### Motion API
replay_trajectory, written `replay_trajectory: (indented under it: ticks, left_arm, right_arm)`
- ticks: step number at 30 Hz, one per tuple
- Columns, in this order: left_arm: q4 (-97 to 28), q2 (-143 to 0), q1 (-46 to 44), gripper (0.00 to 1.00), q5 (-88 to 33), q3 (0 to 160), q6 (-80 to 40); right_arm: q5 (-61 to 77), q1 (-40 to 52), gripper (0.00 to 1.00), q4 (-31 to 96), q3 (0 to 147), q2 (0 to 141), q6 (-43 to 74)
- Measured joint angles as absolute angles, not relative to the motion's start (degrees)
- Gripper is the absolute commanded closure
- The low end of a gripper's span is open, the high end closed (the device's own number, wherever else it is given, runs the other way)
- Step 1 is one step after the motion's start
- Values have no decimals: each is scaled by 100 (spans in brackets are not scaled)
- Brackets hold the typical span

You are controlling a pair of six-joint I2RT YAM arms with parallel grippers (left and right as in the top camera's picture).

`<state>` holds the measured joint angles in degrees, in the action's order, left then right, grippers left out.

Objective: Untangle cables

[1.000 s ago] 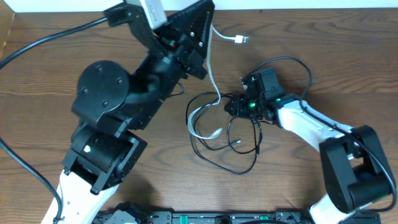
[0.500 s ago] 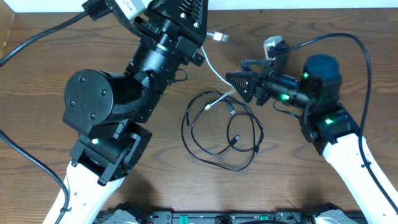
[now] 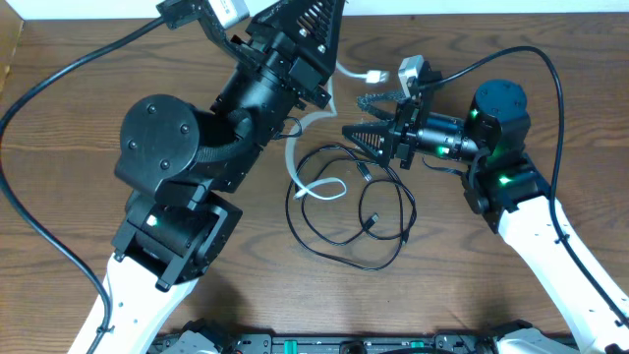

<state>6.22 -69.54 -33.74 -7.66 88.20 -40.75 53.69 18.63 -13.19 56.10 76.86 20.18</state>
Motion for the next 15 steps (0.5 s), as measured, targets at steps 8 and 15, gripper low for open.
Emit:
replay_trajectory:
  ticks: [8,15]
  left_arm:
    - [587,-7057,-3376,93,-1022,8820,-4075]
    - [502,-7179,-3374,93,-1085,8820,-4235]
  right_arm:
    - [5706,1865,31,-1931,5610,7811,2008]
    - [5808,2016,34,-2206,5610,7813,2012]
